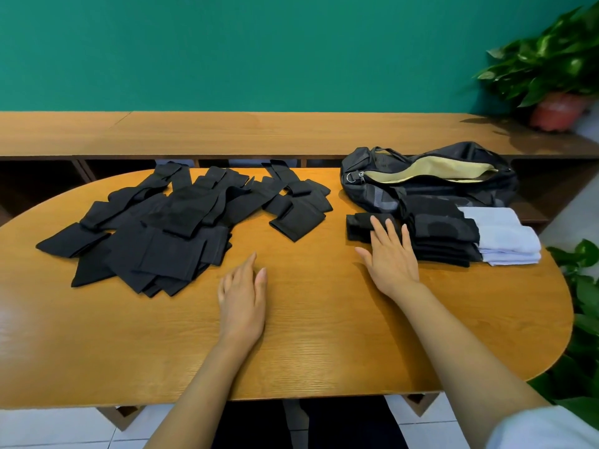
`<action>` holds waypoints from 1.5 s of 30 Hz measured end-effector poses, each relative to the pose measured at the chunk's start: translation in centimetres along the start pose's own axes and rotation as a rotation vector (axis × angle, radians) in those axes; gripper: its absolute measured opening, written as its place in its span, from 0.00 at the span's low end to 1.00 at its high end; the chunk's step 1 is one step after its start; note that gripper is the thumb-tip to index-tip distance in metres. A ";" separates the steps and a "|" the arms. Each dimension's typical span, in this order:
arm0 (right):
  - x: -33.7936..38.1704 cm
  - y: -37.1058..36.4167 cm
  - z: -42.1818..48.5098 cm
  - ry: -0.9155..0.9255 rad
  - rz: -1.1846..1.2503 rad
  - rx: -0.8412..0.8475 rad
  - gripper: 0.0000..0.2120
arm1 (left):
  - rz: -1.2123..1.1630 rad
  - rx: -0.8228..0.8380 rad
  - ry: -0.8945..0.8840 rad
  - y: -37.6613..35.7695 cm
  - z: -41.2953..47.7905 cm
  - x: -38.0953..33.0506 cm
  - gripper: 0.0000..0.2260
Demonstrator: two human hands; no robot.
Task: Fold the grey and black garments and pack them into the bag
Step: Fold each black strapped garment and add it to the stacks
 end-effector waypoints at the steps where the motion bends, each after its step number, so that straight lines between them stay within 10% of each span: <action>1: -0.1 -0.3 0.1 0.000 0.004 0.019 0.32 | 0.001 0.002 0.000 0.0 0.0 0.0 0.31; 20: 2.6 1.5 0.6 0.106 0.191 -0.086 0.30 | 0.087 0.009 0.003 0.0 0.7 0.0 0.23; 30: 11.2 -0.5 4.1 0.337 0.183 0.161 0.31 | 0.176 -0.018 -0.016 0.0 2.4 1.2 0.22; 45: 10.1 0.1 -6.4 0.554 0.208 -0.108 0.33 | 0.162 0.081 -0.212 0.0 1.5 -0.1 0.16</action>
Point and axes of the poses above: each hand's wrist, its own z-axis towards the middle knuckle, its own y-axis out of the back of the hand, x = y × z, the point moved 3 cm from there along z, towards the middle knuckle, and after that the axes turned 4 degrees about x, right-handed, at the moved point
